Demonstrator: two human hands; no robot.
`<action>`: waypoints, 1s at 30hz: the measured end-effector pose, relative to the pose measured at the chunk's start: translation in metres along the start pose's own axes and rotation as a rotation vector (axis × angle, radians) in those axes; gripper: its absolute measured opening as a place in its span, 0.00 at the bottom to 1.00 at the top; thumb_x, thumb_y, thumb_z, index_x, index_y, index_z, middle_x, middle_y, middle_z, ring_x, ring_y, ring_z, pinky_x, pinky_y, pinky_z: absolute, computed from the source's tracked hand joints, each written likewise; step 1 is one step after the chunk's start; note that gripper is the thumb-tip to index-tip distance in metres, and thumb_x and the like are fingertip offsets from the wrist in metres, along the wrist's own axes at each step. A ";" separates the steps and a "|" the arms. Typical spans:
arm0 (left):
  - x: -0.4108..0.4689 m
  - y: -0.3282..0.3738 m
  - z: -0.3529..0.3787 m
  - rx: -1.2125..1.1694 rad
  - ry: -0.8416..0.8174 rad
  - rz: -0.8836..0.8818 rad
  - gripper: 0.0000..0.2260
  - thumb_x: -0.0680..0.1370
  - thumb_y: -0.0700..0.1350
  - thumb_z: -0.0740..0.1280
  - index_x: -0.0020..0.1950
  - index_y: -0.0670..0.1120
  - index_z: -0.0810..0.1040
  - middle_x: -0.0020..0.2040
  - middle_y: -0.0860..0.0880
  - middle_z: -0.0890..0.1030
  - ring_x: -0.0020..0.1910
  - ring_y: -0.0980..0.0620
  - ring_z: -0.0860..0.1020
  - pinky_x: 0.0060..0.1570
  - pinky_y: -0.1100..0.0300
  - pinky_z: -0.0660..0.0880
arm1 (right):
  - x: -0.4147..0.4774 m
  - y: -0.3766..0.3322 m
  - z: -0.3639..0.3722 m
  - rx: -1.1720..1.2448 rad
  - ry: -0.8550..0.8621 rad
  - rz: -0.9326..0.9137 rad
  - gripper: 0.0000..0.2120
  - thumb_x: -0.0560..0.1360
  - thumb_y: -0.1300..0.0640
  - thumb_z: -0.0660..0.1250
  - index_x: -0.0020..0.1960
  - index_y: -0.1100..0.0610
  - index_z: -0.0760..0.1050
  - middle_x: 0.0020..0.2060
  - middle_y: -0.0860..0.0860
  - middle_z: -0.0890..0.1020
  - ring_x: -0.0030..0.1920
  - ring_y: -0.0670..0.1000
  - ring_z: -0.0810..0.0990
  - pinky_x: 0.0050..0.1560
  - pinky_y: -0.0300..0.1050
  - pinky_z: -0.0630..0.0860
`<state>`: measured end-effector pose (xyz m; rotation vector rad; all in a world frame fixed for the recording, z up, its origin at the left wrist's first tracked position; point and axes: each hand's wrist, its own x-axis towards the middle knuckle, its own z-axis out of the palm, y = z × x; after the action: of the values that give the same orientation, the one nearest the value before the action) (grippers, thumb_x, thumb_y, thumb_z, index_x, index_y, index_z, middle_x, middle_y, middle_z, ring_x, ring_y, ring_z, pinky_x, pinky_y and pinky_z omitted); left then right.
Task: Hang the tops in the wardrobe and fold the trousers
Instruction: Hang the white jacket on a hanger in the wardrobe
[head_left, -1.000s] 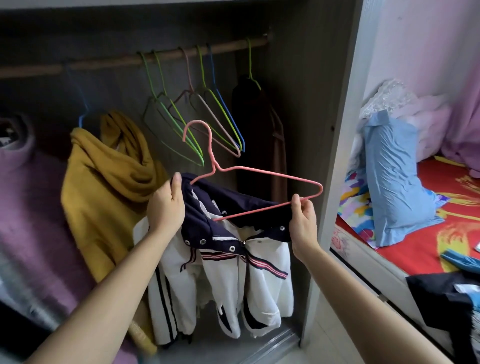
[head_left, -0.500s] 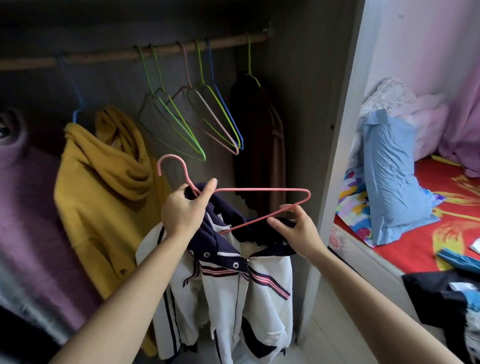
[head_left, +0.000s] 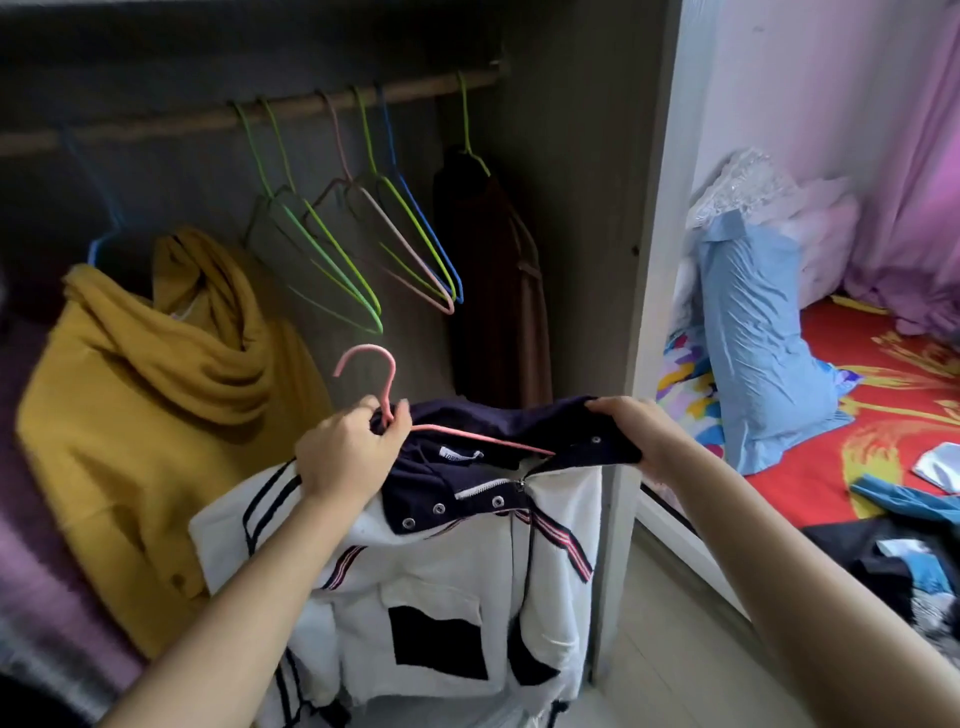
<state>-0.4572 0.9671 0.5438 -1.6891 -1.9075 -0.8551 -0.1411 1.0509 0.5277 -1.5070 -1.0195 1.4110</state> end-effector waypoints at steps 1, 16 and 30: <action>-0.002 0.004 0.001 0.014 -0.023 0.039 0.21 0.78 0.65 0.61 0.34 0.51 0.70 0.23 0.54 0.70 0.21 0.47 0.73 0.25 0.68 0.51 | -0.003 -0.006 0.006 -0.050 0.013 -0.061 0.06 0.74 0.55 0.72 0.43 0.59 0.81 0.34 0.55 0.86 0.30 0.51 0.85 0.29 0.40 0.78; 0.002 0.025 0.010 -0.701 -0.258 -0.329 0.21 0.77 0.68 0.59 0.40 0.52 0.77 0.33 0.55 0.82 0.34 0.61 0.79 0.34 0.61 0.71 | -0.057 -0.057 0.072 -0.417 -0.440 -0.336 0.14 0.84 0.53 0.57 0.56 0.63 0.76 0.42 0.57 0.82 0.39 0.53 0.81 0.43 0.47 0.79; 0.056 0.025 -0.031 -1.037 -0.071 -0.429 0.27 0.64 0.77 0.67 0.34 0.52 0.77 0.27 0.54 0.73 0.28 0.58 0.71 0.30 0.64 0.68 | -0.019 -0.071 0.020 -1.181 -0.169 -1.171 0.28 0.78 0.33 0.47 0.47 0.54 0.73 0.40 0.46 0.74 0.39 0.48 0.74 0.40 0.45 0.72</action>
<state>-0.4431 0.9865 0.6077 -1.7993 -2.0381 -2.2635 -0.1634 1.0580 0.5997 -1.0018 -2.5040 -0.0098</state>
